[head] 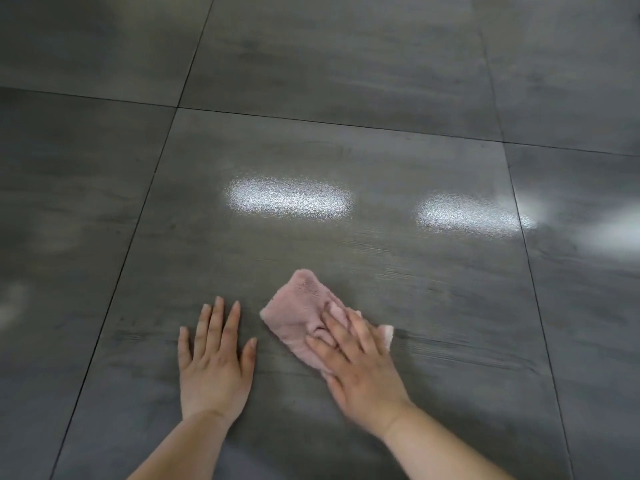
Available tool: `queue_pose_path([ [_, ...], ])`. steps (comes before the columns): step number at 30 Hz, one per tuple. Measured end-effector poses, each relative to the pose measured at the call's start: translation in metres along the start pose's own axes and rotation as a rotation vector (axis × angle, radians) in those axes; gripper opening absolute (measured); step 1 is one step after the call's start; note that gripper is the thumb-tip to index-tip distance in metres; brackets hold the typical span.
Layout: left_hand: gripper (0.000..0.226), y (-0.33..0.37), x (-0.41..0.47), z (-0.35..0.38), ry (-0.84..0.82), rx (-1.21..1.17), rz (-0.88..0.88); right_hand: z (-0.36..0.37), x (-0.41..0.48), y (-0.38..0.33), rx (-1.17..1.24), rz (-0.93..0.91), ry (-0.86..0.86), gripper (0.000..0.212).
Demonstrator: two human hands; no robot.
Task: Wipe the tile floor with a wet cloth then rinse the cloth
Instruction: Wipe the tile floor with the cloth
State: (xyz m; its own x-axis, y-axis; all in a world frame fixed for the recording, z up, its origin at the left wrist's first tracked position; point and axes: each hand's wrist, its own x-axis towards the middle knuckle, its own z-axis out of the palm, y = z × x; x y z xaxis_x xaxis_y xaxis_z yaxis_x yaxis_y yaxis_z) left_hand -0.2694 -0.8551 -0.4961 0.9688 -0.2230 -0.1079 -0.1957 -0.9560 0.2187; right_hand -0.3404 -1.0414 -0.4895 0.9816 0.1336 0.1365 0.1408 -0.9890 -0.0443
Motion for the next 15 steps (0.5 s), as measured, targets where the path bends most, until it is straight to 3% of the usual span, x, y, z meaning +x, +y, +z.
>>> queue_pose_path([
  [2, 0.055, 0.0, -0.001, -0.002, -0.021, -0.016, -0.011, -0.002, -0.019, 0.041, -0.013, 0.108, 0.02, 0.044],
  [5, 0.061, -0.001, 0.001, -0.004, -0.035, -0.028, -0.021, -0.014, -0.062, 0.104, -0.032, 0.662, 0.043, 0.049],
  [8, 0.058, 0.0, -0.001, -0.004, -0.073, -0.03, -0.028, -0.034, -0.076, 0.127, 0.06, 1.271, 0.046, 0.069],
  [10, 0.058, -0.001, 0.001, -0.004, -0.073, -0.009, -0.026, -0.039, -0.058, 0.114, 0.131, 1.485, 0.035, 0.072],
  [12, 0.057, -0.002, 0.001, -0.004, -0.078, -0.006, -0.033, -0.035, -0.035, 0.081, 0.164, 1.402, -0.005, 0.068],
  [15, 0.058, -0.002, 0.0, -0.008, -0.08, -0.052, -0.023, -0.013, -0.013, 0.02, 0.08, 0.841, -0.051, 0.055],
])
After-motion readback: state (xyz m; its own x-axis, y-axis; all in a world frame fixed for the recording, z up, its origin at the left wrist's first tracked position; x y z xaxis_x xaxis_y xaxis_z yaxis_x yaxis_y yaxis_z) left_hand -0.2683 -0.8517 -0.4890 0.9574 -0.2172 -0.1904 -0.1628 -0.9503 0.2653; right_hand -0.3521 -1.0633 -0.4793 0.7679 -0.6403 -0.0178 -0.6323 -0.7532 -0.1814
